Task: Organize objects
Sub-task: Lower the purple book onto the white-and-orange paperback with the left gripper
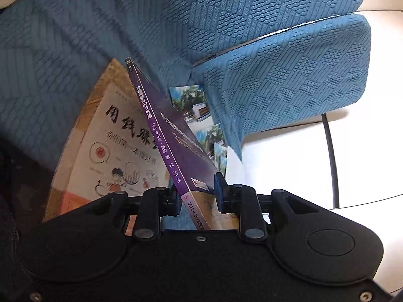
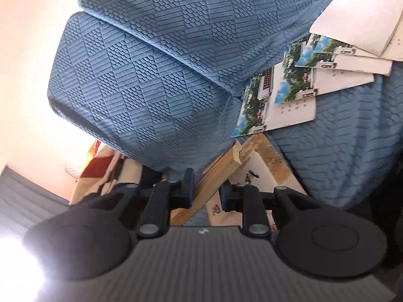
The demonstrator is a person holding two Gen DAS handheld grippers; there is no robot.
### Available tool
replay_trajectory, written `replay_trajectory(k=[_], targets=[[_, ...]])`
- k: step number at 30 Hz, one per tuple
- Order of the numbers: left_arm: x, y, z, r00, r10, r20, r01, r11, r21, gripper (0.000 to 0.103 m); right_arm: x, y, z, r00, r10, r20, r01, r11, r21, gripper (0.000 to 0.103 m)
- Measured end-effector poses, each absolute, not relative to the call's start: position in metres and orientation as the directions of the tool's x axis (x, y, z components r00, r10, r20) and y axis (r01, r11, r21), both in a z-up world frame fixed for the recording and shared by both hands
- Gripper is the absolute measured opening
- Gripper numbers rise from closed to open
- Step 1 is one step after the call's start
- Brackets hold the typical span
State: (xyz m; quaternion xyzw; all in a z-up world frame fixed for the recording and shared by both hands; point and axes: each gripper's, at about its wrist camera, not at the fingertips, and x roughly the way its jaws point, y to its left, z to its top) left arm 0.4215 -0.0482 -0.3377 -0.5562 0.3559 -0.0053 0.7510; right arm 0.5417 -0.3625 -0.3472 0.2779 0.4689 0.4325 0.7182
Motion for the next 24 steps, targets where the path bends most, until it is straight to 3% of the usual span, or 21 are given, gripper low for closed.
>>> replay_trajectory(k=[12, 22, 24], targets=[[0.406, -0.05, -0.374, 0.714, -0.43, -0.553, -0.439, 0.339, -0.832, 0.029, 0.526, -0.372, -0.366, 0.183, 0.862, -0.473, -0.439, 0.502, 0.745, 0.024], [0.4, -0.052, -0.38, 0.664, -0.409, -0.626, -0.503, 0.376, -0.779, 0.034, 0.518, -0.377, -0.376, 0.061, 0.844, -0.533, -0.446, 0.501, 0.742, 0.037], [0.397, -0.051, -0.38, 0.646, -0.404, -0.647, -0.52, 0.388, -0.761, 0.04, 0.517, -0.38, -0.379, 0.032, 0.825, -0.565, -0.428, 0.522, 0.738, 0.043]])
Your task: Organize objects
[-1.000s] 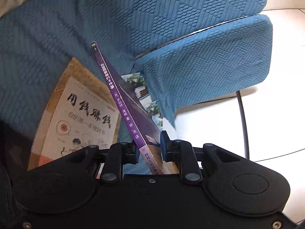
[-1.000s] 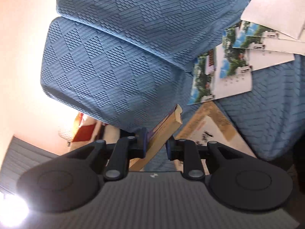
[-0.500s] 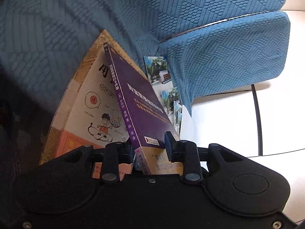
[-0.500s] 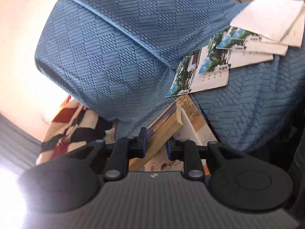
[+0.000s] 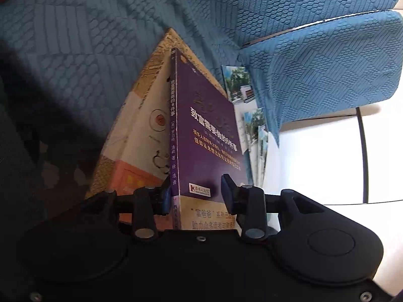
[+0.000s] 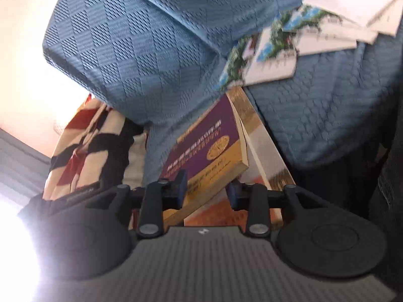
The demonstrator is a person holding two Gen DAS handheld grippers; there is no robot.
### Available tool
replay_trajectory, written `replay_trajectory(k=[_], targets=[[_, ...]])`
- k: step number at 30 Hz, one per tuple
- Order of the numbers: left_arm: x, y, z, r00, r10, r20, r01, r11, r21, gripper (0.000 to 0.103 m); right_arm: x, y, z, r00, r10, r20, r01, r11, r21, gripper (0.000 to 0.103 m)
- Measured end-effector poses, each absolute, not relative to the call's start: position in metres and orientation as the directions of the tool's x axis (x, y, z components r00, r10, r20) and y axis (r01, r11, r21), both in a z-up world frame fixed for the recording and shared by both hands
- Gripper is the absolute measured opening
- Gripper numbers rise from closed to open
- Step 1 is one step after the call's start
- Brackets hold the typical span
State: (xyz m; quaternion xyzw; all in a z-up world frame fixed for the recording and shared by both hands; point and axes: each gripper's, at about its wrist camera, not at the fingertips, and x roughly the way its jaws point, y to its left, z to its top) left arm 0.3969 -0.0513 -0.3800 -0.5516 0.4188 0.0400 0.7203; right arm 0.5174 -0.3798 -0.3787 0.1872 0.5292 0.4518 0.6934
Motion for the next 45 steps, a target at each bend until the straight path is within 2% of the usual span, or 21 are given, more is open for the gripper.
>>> replay_trajectory(k=[3, 6, 7, 8, 11, 17, 20, 25, 32, 35, 37, 41, 45], targets=[[0.39, -0.05, -0.377, 0.614, -0.373, -0.695, -0.552, 0.426, -0.717, 0.043, 0.518, -0.384, -0.384, -0.031, 0.778, -0.628, -0.396, 0.567, 0.722, 0.049], [0.38, -0.048, -0.37, 0.603, -0.342, -0.721, -0.563, 0.458, -0.688, 0.043, 0.516, -0.395, -0.383, -0.081, 0.774, -0.627, -0.372, 0.561, 0.74, 0.051], [0.377, -0.048, -0.368, 0.602, -0.337, -0.724, -0.565, 0.461, -0.684, 0.043, 0.515, -0.398, -0.378, -0.081, 0.775, -0.626, -0.388, 0.554, 0.736, 0.058], [0.376, -0.048, -0.364, 0.602, -0.329, -0.727, -0.565, 0.468, -0.679, 0.043, 0.513, -0.401, -0.372, -0.069, 0.777, -0.626, -0.417, 0.548, 0.725, 0.06], [0.376, -0.054, -0.351, 0.601, -0.289, -0.745, -0.553, 0.523, -0.649, 0.043, 0.51, -0.402, -0.356, -0.021, 0.777, -0.629, -0.536, 0.522, 0.664, 0.063], [0.387, -0.072, -0.34, 0.568, -0.225, -0.792, -0.526, 0.641, -0.559, 0.043, 0.518, -0.392, -0.35, 0.126, 0.726, -0.676, -0.664, 0.568, 0.486, 0.063], [0.389, -0.077, -0.346, 0.543, -0.21, -0.813, -0.537, 0.657, -0.529, 0.043, 0.524, -0.381, -0.358, 0.135, 0.682, -0.719, -0.691, 0.585, 0.425, 0.063], [0.391, -0.082, -0.353, 0.528, -0.22, -0.82, -0.542, 0.657, -0.525, 0.042, 0.528, -0.373, -0.371, 0.124, 0.663, -0.739, -0.705, 0.583, 0.405, 0.061], [0.394, -0.089, -0.356, 0.515, -0.192, -0.835, -0.534, 0.69, -0.488, 0.035, 0.529, -0.362, -0.384, 0.087, 0.661, -0.745, -0.703, 0.571, 0.424, 0.061], [0.396, -0.089, -0.36, 0.499, -0.19, -0.846, -0.541, 0.694, -0.474, 0.032, 0.529, -0.357, -0.387, 0.089, 0.652, -0.753, -0.704, 0.576, 0.416, 0.057], [0.396, -0.09, -0.361, 0.5, -0.186, -0.846, -0.539, 0.698, -0.472, 0.032, 0.528, -0.354, -0.39, 0.084, 0.637, -0.766, -0.706, 0.58, 0.405, 0.05], [0.396, -0.09, -0.361, 0.5, -0.183, -0.846, -0.535, 0.703, -0.468, 0.032, 0.526, -0.353, -0.39, 0.075, 0.639, -0.765, -0.718, 0.567, 0.403, 0.044], [0.396, -0.09, -0.361, 0.5, -0.185, -0.846, -0.533, 0.704, -0.469, 0.032, 0.521, -0.352, -0.388, 0.096, 0.634, -0.768, -0.742, 0.56, 0.369, 0.043]])
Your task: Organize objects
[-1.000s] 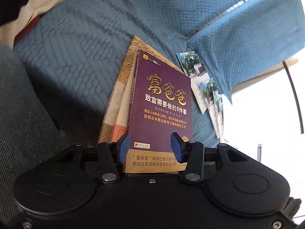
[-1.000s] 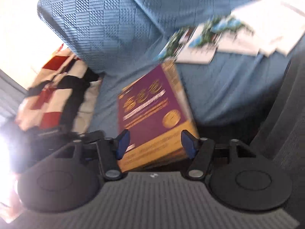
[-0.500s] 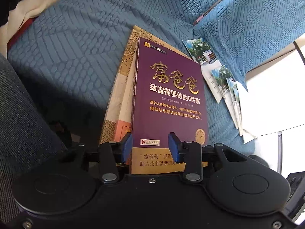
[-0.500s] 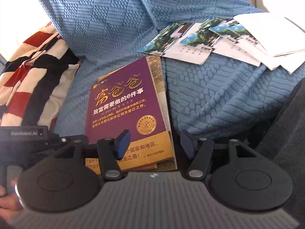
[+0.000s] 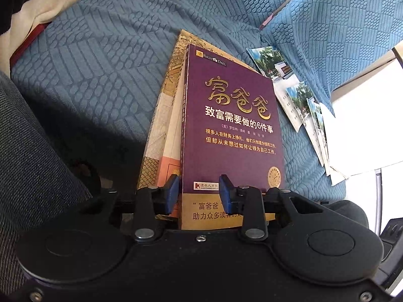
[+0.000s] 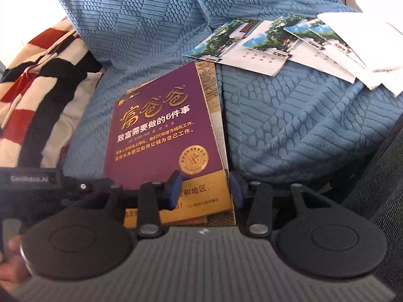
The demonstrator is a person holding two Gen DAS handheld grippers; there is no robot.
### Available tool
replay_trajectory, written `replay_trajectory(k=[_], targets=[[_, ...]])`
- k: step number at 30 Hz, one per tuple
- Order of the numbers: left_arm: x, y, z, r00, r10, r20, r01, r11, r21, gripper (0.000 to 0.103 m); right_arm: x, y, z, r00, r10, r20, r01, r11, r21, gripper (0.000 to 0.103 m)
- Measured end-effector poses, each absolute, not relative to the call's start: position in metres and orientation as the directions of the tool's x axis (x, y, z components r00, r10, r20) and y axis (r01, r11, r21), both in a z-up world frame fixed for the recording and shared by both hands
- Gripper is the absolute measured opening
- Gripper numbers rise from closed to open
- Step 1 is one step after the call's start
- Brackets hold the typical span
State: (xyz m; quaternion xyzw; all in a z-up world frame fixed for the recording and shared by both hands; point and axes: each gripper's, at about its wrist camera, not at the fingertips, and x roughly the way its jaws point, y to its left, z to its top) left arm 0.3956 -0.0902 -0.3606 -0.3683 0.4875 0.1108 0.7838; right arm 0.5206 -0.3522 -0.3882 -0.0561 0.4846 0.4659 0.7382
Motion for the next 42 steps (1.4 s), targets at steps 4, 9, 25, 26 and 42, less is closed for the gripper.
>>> replay_trajectory(k=[4, 9, 25, 26, 42], targets=[[0.395, -0.089, -0.36, 0.501, -0.181, -0.846, -0.535, 0.704, -0.467, 0.032, 0.519, -0.353, -0.386, 0.099, 0.632, -0.768, -0.753, 0.552, 0.358, 0.039], [0.394, -0.086, -0.359, 0.503, -0.182, -0.845, -0.537, 0.7, -0.471, 0.032, 0.517, -0.353, -0.383, 0.099, 0.633, -0.768, -0.755, 0.55, 0.357, 0.036], [0.392, -0.08, -0.357, 0.5, -0.144, -0.854, -0.547, 0.712, -0.44, 0.033, 0.504, -0.349, -0.379, 0.065, 0.618, -0.783, -0.789, 0.512, 0.339, 0.032], [0.392, -0.079, -0.357, 0.501, -0.145, -0.853, -0.547, 0.711, -0.442, 0.033, 0.503, -0.349, -0.379, 0.064, 0.617, -0.784, -0.791, 0.511, 0.338, 0.032], [0.387, -0.081, -0.303, 0.603, -0.066, -0.795, -0.491, 0.755, -0.435, 0.03, 0.512, -0.361, -0.317, 0.169, 0.702, -0.692, -0.824, 0.485, 0.292, 0.027]])
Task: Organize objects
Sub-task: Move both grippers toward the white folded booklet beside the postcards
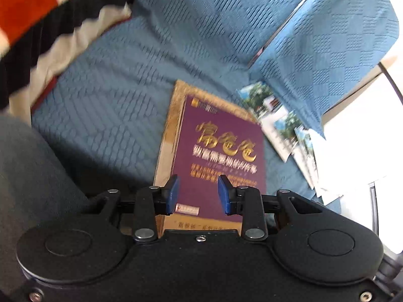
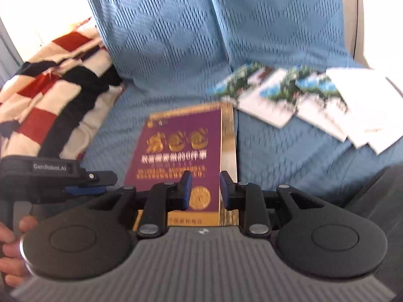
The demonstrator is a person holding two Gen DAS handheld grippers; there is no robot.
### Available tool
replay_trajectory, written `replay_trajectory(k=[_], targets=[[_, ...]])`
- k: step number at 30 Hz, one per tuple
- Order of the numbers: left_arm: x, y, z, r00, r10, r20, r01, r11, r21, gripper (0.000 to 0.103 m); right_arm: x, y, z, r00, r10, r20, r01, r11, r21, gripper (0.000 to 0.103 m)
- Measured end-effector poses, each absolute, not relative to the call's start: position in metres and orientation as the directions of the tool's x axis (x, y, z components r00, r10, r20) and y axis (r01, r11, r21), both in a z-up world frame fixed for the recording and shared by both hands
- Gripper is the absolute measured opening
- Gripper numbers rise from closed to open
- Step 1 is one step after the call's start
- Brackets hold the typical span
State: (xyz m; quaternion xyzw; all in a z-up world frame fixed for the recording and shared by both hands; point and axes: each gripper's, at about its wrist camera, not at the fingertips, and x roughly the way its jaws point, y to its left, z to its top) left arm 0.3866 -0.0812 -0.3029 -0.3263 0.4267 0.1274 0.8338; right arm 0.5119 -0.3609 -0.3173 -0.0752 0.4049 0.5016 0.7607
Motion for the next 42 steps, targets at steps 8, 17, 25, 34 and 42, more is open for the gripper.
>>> replay_trajectory(k=[8, 17, 25, 34, 42], targets=[[0.387, -0.093, -0.246, 0.676, 0.004, -0.737, -0.425, 0.819, -0.386, 0.03, 0.518, -0.378, -0.274, 0.226, 0.753, -0.618, -0.828, 0.483, 0.285, 0.027], [0.381, -0.114, -0.199, 0.732, 0.008, -0.681, -0.362, 0.851, -0.379, 0.031, 0.515, -0.4, -0.236, 0.246, 0.794, -0.556, -0.837, 0.463, 0.291, 0.027], [0.375, -0.133, -0.175, 0.757, 0.011, -0.653, -0.325, 0.874, -0.361, 0.031, 0.504, -0.418, -0.22, 0.291, 0.784, -0.548, -0.849, 0.475, 0.23, 0.028], [0.369, -0.151, -0.159, 0.772, 0.008, -0.635, -0.286, 0.897, -0.336, 0.032, 0.504, -0.43, -0.22, 0.307, 0.771, -0.558, -0.825, 0.507, 0.248, 0.029], [0.378, -0.161, -0.157, 0.77, -0.009, -0.638, -0.264, 0.905, -0.333, 0.033, 0.515, -0.438, -0.224, 0.334, 0.747, -0.575, -0.795, 0.551, 0.253, 0.029]])
